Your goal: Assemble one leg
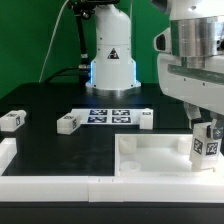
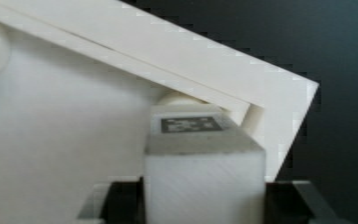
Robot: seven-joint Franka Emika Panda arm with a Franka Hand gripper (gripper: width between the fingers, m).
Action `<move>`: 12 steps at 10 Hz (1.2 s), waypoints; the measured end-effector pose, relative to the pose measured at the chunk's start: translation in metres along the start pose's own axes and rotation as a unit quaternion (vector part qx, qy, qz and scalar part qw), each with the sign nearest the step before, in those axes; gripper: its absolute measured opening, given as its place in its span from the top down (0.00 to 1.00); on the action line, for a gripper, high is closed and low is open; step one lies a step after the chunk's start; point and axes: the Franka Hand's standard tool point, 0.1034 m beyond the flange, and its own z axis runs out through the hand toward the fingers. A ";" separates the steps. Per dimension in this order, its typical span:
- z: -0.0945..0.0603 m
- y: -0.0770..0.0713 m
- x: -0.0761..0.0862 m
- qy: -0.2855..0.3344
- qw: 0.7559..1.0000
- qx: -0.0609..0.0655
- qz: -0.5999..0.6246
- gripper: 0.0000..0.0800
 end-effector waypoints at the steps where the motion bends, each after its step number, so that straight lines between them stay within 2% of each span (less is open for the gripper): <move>1: 0.000 0.000 0.000 0.000 1.000 0.000 -0.015 0.63; 2: 0.000 0.000 0.000 0.000 0.999 0.000 -0.037 0.34; 3: -0.002 -0.001 -0.001 -0.001 0.998 -0.004 -0.068 0.34; 4: -0.003 -0.002 -0.001 -0.001 0.990 -0.009 -0.139 0.22; 5: -0.002 -0.001 -0.003 0.002 0.976 -0.023 -0.219 0.22; 6: -0.001 -0.002 -0.004 0.004 0.962 -0.026 -0.273 0.19; 9: 0.001 0.000 0.004 -0.001 0.889 -0.028 -0.457 0.19; 12: 0.001 -0.001 0.003 -0.004 0.803 -0.027 -0.595 0.19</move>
Offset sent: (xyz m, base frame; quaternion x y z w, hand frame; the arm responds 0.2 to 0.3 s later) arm 0.0061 -0.0010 0.0056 -0.0444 0.0093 -0.2800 0.9589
